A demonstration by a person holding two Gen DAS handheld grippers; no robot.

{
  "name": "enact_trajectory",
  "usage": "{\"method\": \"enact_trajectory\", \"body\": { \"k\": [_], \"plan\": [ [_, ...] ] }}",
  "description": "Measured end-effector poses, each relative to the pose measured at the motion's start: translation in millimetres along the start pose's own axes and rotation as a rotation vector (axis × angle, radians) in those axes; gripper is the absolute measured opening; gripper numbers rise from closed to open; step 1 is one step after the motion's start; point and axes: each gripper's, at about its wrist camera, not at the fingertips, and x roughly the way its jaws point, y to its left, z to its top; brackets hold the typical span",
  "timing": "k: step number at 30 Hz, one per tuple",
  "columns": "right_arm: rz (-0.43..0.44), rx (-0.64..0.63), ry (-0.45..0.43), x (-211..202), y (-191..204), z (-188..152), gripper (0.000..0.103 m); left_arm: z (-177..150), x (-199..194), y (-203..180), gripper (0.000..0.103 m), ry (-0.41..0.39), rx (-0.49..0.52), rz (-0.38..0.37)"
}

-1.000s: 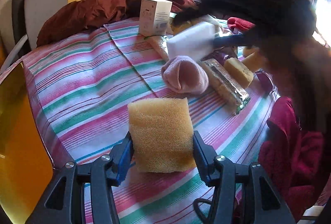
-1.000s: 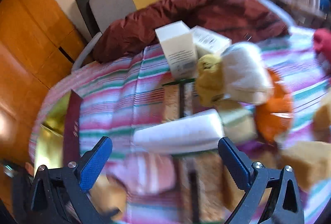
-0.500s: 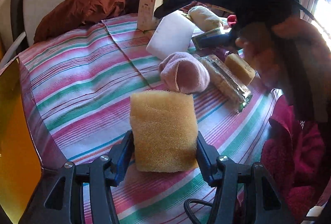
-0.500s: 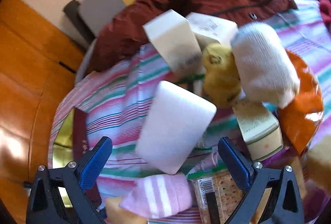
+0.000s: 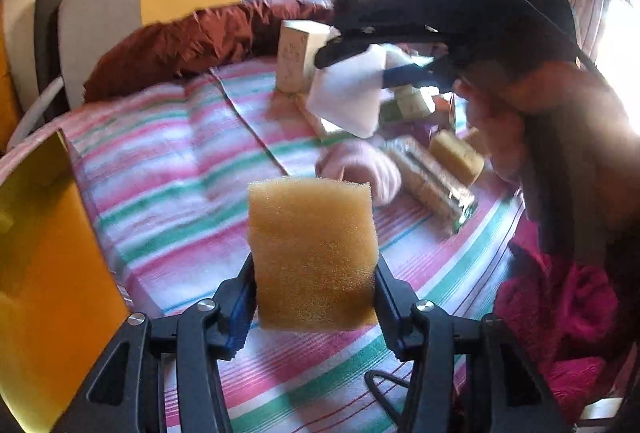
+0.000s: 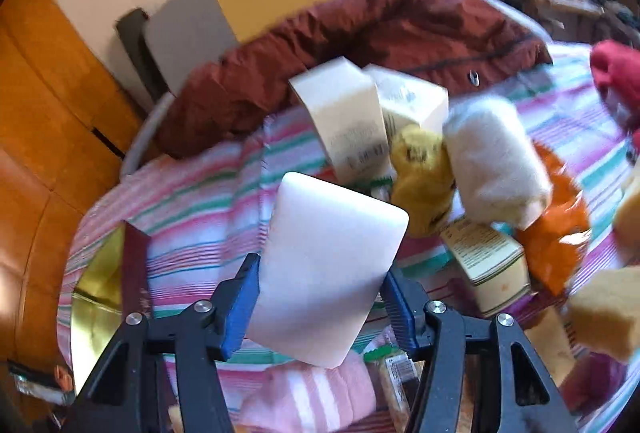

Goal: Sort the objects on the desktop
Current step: 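Carry the sponge and white block to the gold tray with both tools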

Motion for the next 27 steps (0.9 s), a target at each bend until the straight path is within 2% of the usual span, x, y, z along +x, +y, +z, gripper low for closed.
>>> {"method": "enact_trajectory", "body": {
  "k": [6,10,16,23,27],
  "plan": [
    [0.065,-0.056,-0.102,-41,24,0,0.059,11,-36,20,0.053,-0.078,-0.056,0.052],
    [0.131,-0.105,-0.119,-60,45,-7,0.059,13,-61,48,0.053,-0.129,-0.129,0.119],
    [0.221,-0.184,-0.071,-52,85,-25,0.06,-1,-84,96,0.054,-0.136,-0.245,0.293],
    [0.322,-0.31,0.036,-25,151,-51,0.06,-30,-104,147,0.054,-0.084,-0.407,0.543],
    [0.353,-0.371,0.092,-8,184,-66,0.06,-44,-113,166,0.054,-0.058,-0.463,0.631]
  ]
}}
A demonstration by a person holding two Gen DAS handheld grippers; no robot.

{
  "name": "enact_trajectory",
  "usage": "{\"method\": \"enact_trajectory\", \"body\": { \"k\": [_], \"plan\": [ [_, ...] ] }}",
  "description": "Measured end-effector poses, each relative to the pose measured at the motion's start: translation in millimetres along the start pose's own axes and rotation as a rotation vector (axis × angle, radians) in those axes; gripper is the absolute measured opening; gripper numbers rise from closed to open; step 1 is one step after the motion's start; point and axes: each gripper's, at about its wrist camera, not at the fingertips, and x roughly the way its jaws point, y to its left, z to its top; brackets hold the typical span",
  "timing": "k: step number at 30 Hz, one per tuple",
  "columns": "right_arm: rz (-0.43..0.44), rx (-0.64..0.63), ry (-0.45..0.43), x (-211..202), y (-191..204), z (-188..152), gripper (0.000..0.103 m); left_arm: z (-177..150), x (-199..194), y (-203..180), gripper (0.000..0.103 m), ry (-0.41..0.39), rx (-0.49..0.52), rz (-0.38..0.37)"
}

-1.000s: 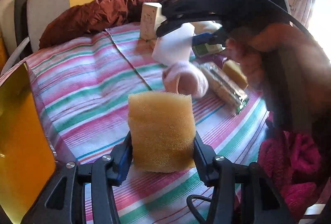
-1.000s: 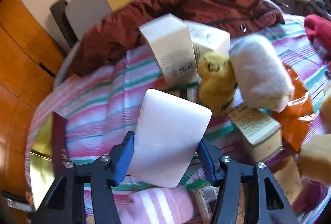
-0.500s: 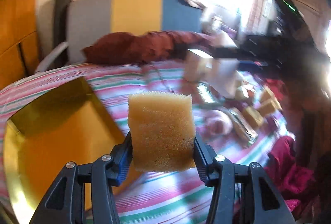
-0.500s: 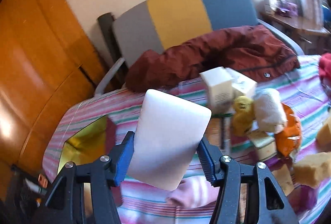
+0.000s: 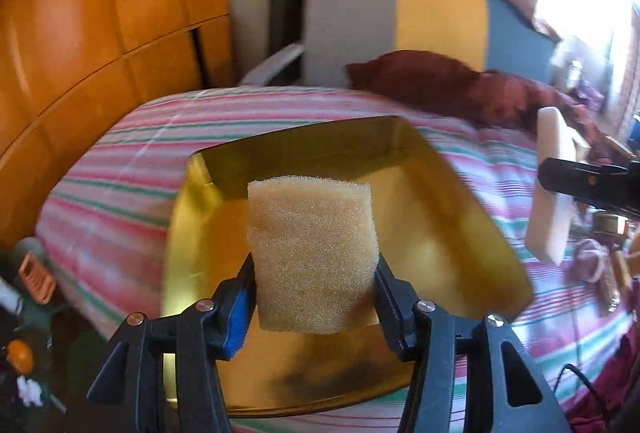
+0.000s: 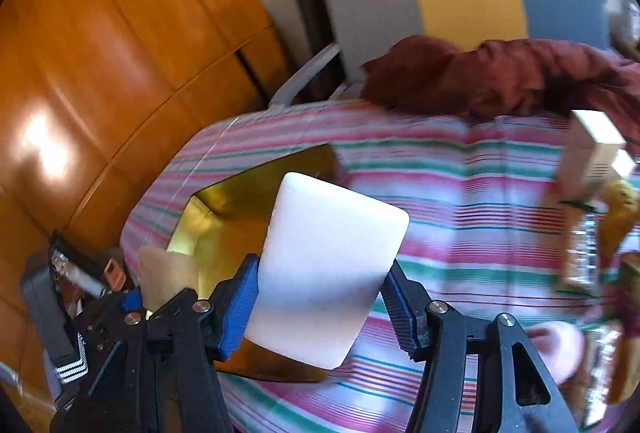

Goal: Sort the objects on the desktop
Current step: 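Carry the sponge and white block to the gold tray with both tools, then open both tools to release the sponge and white block in the tray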

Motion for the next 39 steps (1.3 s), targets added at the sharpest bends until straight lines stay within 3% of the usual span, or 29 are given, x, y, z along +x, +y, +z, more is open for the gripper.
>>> {"method": "enact_trajectory", "body": {
  "k": [6,16,22,24,27,33,39],
  "plan": [
    [0.029,-0.064,0.078,32,34,-5,0.06,-4,9,28,0.054,0.023,-0.067,0.048],
    [0.049,-0.125,0.193,71,71,-19,0.064,-14,14,60,0.057,0.056,-0.147,0.061],
    [0.088,-0.125,0.208,79,80,-23,0.076,-15,13,69,0.059,0.058,-0.171,0.057],
    [0.109,-0.111,0.207,77,80,-24,0.087,-16,12,72,0.062,0.057,-0.189,0.052],
    [0.108,-0.113,0.195,73,82,-26,0.087,-15,12,76,0.065,0.057,-0.205,0.044],
    [0.011,-0.138,0.16,60,81,-25,0.088,-13,5,73,0.065,0.037,-0.198,0.032],
    [-0.198,-0.21,0.096,43,79,-22,0.091,-10,3,79,0.067,0.021,-0.246,-0.047]
  ]
}}
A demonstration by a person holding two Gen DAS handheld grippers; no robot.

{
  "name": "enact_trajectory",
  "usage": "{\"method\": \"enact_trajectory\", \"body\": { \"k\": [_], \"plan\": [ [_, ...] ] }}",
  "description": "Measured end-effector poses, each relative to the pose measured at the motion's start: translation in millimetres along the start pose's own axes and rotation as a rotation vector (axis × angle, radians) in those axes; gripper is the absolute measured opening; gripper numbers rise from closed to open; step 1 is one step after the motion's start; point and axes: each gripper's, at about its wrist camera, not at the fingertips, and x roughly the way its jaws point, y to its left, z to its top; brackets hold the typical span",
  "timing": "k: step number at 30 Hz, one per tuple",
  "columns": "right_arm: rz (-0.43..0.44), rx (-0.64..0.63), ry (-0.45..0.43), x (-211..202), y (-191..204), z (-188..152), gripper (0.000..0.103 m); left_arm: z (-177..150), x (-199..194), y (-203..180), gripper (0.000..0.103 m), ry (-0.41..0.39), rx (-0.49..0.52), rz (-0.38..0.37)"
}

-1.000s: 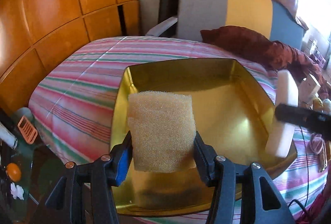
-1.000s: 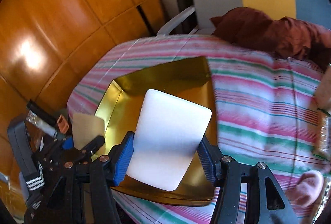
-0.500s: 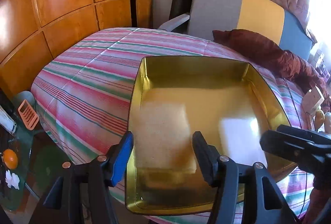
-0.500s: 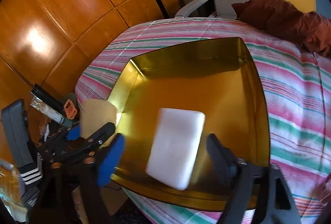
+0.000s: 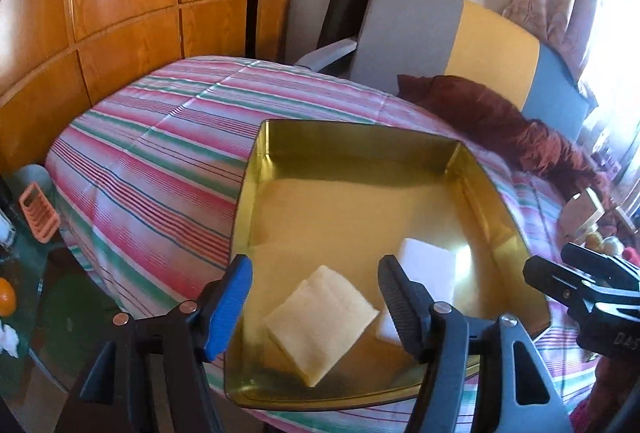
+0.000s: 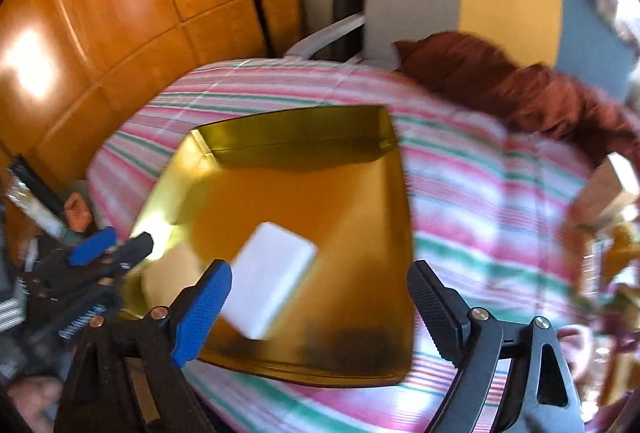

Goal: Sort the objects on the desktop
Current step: 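Open both tools to release the sponge and white block in the tray, then move both tools back to the pile of items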

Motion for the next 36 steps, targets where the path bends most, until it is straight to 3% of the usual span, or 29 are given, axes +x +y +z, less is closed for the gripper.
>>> {"method": "enact_trajectory", "body": {
  "k": [8,19,28,36],
  "plan": [
    [-0.137,-0.065,-0.091,-25,-9,-2,0.094,4,-1,3,0.068,0.008,-0.03,0.002],
    [-0.182,-0.015,-0.133,-41,-37,-16,0.1,4,-8,-26,0.069,-0.006,0.068,-0.044],
    [-0.241,0.12,-0.176,-70,-102,-45,0.102,6,-18,-63,0.074,-0.027,0.145,-0.172],
    [-0.334,0.318,-0.143,-117,-194,-83,0.102,12,-15,-107,0.073,0.001,0.219,-0.299]
  ]
}}
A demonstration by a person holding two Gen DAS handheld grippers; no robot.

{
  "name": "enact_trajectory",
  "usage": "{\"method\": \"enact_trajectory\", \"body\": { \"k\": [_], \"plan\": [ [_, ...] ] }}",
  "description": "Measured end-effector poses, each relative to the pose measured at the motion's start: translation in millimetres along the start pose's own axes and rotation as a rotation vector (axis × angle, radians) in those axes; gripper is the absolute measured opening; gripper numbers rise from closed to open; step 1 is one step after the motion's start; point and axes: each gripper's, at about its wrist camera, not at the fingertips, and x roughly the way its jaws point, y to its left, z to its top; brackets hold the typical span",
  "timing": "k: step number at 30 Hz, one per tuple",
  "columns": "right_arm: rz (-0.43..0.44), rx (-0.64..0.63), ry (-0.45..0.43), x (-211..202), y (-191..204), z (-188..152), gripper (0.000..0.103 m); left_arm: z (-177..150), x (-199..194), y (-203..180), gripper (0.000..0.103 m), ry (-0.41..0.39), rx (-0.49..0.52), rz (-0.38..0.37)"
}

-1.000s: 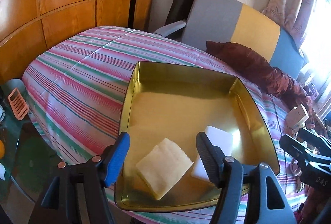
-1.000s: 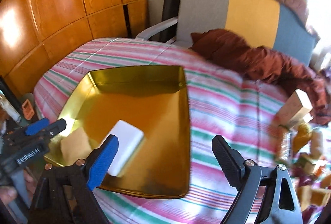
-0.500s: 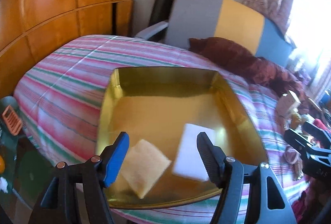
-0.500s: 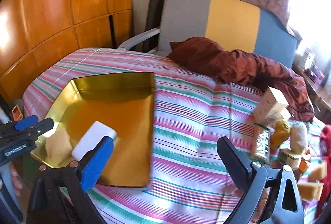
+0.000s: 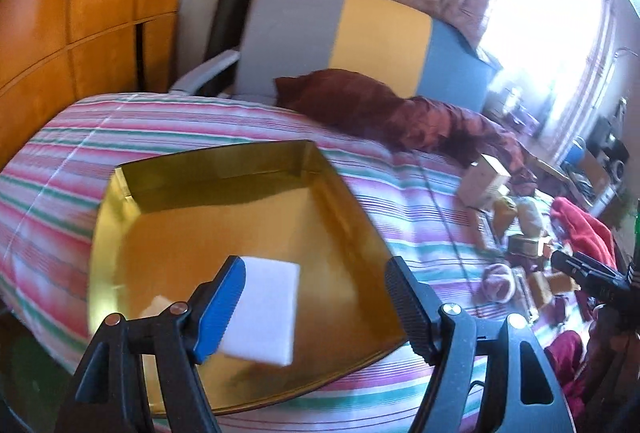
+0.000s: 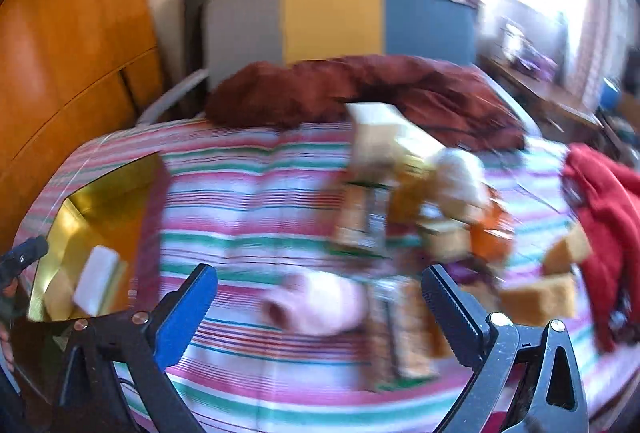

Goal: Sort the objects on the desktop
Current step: 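Move both tools back to the pile of items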

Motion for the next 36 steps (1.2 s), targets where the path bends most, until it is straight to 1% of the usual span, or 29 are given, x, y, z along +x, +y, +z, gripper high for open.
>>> {"method": "enact_trajectory", "body": {
  "k": [2,5,8,12,15,17,20,21,23,25,26,27,28,29,30,32,33,36],
  "plan": [
    [-0.028,0.069,0.012,-7,-35,0,0.102,3,5,-10,0.073,0.012,0.016,-0.019],
    [-0.088,0.151,0.016,-17,-79,-3,0.102,6,12,-25,0.073,0.023,0.055,-0.018],
    [-0.155,0.22,0.023,-26,-116,-8,0.102,11,17,-44,0.073,0.03,0.1,-0.061],
    [-0.215,0.292,0.047,-30,-156,-16,0.102,13,25,-81,0.072,0.048,0.202,-0.119],
    [-0.22,0.344,0.054,-31,-174,-20,0.102,9,36,-113,0.072,0.086,0.272,-0.194],
    [-0.195,0.387,0.064,-30,-184,-24,0.102,4,47,-133,0.072,0.118,0.322,-0.226],
    [-0.136,0.391,0.072,-31,-182,-29,0.102,-6,64,-161,0.07,0.157,0.4,-0.252],
    [-0.124,0.376,0.078,-31,-178,-30,0.102,-9,69,-167,0.066,0.167,0.419,-0.261],
    [-0.087,0.347,0.097,-30,-170,-32,0.1,-15,78,-180,0.065,0.182,0.461,-0.278],
    [-0.032,0.313,0.122,-27,-158,-34,0.097,-19,83,-191,0.065,0.19,0.504,-0.304],
    [-0.006,0.295,0.138,-25,-152,-35,0.093,-21,86,-196,0.065,0.198,0.524,-0.318],
    [0.028,0.275,0.158,-22,-143,-36,0.086,-21,90,-199,0.064,0.205,0.535,-0.332],
    [0.063,0.258,0.178,-19,-135,-37,0.081,-21,94,-203,0.064,0.212,0.543,-0.351],
    [0.1,0.236,0.201,-15,-125,-40,0.074,-21,97,-204,0.063,0.226,0.549,-0.363],
    [0.134,0.205,0.228,-9,-113,-42,0.07,-20,101,-207,0.062,0.239,0.555,-0.377],
    [0.17,0.157,0.274,3,-95,-47,0.067,-20,108,-213,0.062,0.246,0.568,-0.406],
    [0.178,0.142,0.297,10,-87,-49,0.067,-20,113,-215,0.062,0.252,0.576,-0.405],
    [0.177,0.129,0.337,30,-75,-54,0.067,-23,130,-219,0.062,0.296,0.592,-0.414]
  ]
}}
